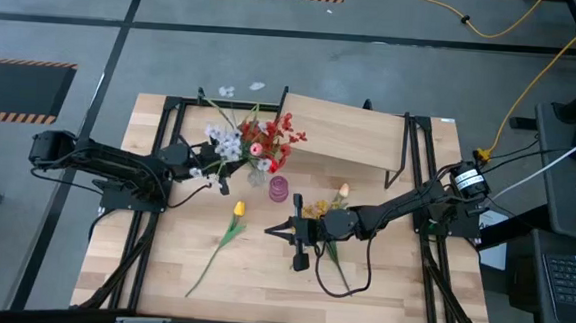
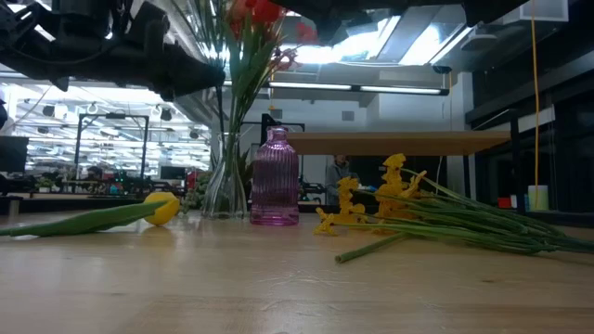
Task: Pick and place flowers into a vace then onto a shelf
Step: Put the white flowers into the transparent vase
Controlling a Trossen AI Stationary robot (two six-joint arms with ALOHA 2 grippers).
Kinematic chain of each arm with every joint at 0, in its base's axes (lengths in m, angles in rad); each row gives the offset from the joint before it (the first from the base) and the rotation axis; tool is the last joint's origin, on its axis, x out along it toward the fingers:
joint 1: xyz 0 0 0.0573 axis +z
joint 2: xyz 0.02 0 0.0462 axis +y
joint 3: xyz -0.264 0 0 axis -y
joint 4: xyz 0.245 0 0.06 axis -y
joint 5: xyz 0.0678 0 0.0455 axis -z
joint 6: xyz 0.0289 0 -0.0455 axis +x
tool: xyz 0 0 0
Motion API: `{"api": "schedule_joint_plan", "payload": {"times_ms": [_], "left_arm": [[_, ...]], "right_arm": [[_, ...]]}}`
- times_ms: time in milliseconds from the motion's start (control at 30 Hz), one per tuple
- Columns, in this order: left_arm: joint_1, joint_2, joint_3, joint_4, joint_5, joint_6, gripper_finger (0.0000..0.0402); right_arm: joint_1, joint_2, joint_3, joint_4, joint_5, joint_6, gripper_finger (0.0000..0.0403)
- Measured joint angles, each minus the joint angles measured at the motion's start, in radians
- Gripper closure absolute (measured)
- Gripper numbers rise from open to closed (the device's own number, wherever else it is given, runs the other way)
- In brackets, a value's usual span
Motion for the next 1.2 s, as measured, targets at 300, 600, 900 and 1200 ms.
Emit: {"api": "schedule_joint_plan", "payload": {"times_ms": [300, 600, 900, 1200], "left_arm": [[-0.001, 0.000, 0.000, -0.027, -0.009, -0.001, 0.0277], [0.000, 0.000, 0.000, -0.028, -0.054, 0.023, 0.0352], [0.000, 0.000, 0.000, -0.049, -0.035, 0.028, 0.0395], [0.000, 0.001, 0.000, -0.073, -0.034, 0.027, 0.0397]], "right_arm": [[0.000, 0.000, 0.000, -0.020, 0.000, 0.000, 0.0397], [0.000, 0.000, 0.000, -0.026, 0.000, 0.000, 0.0397], [0.000, 0.000, 0.000, -0.026, 0.000, 0.000, 0.0397], [0.000, 0.000, 0.000, -0.026, 0.000, 0.000, 0.0397]]}}
